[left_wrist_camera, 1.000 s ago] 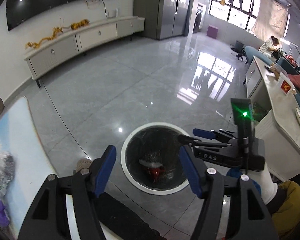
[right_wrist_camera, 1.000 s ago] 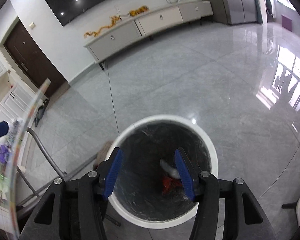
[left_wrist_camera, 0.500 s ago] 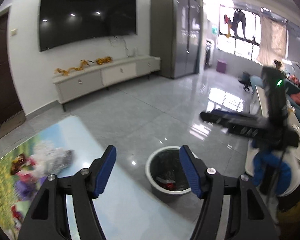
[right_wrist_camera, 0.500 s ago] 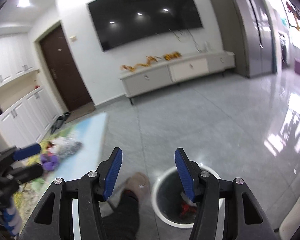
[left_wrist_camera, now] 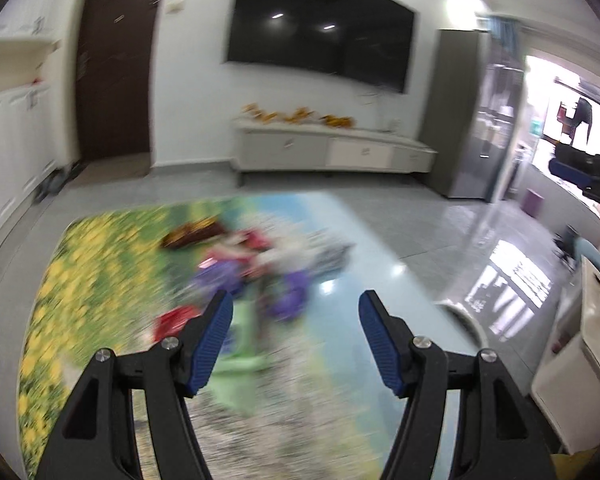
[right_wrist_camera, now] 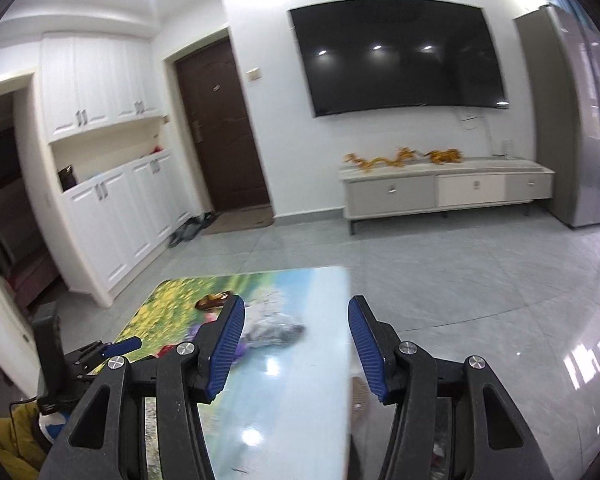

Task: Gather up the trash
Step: 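Grasp the green printed bag with the left tool while the right tool grasps a white tissue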

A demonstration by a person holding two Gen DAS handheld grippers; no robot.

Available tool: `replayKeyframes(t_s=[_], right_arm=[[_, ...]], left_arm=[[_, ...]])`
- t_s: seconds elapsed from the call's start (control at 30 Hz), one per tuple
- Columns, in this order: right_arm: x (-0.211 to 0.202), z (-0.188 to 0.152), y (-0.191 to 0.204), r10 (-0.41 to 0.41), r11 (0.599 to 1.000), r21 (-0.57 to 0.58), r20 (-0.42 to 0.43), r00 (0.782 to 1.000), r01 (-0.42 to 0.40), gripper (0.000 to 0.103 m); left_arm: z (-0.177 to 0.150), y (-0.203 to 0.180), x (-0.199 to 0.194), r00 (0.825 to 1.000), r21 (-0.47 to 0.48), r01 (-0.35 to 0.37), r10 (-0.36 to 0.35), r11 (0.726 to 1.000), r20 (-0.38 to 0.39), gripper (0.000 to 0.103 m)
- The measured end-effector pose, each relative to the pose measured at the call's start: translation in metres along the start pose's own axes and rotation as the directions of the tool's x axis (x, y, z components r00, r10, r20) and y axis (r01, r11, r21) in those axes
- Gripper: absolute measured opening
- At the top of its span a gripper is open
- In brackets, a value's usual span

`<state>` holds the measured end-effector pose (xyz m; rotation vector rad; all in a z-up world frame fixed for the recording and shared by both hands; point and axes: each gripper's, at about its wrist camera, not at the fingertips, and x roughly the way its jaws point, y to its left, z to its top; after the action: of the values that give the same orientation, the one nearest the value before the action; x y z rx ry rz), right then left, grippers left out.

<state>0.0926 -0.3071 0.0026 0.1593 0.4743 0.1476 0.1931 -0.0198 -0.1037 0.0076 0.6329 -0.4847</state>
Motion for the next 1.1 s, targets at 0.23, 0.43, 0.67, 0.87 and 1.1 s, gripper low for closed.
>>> replayKeyframes(t_s=[0.23,0.43,0.67,0.87,1.1], right_arm=[[0.107,-0.013,0.044,0.103,0.994,-0.028,-0.166,0.981,-0.109,0.051],[0.168,-0.029,0.046,0.148,0.987,-0.026,-0.265,0.953,-0.160,0.051],[0.217,-0.051,0.050,0.181,0.978,-0.032,-0.353,0.918,-0.205,0.048],[0.250,-0.053,0.058,0.184,0.973,-0.066,-0.374,0.909,-0.223,0.045],[0.295,-0.051,0.075,0.088,0.963,-0.202,-0.398,0.913,-0.181,0.028]], left_arm=[[-0.025,0.051,0.026,0.996,-0.019,-0.017,0.015,1.000,-0.083,0.062],[-0.027,0.047,0.069,0.988,-0.010,0.035,-0.036,0.999,-0.149,0.051],[-0.035,0.052,0.094,0.982,-0.037,0.049,-0.055,0.998,-0.180,0.027],[-0.038,0.053,0.092,0.984,-0.049,0.066,-0.074,0.997,-0.165,0.026],[-0.035,0.051,0.084,0.985,-0.071,0.092,-0.101,0.993,-0.138,0.024]])
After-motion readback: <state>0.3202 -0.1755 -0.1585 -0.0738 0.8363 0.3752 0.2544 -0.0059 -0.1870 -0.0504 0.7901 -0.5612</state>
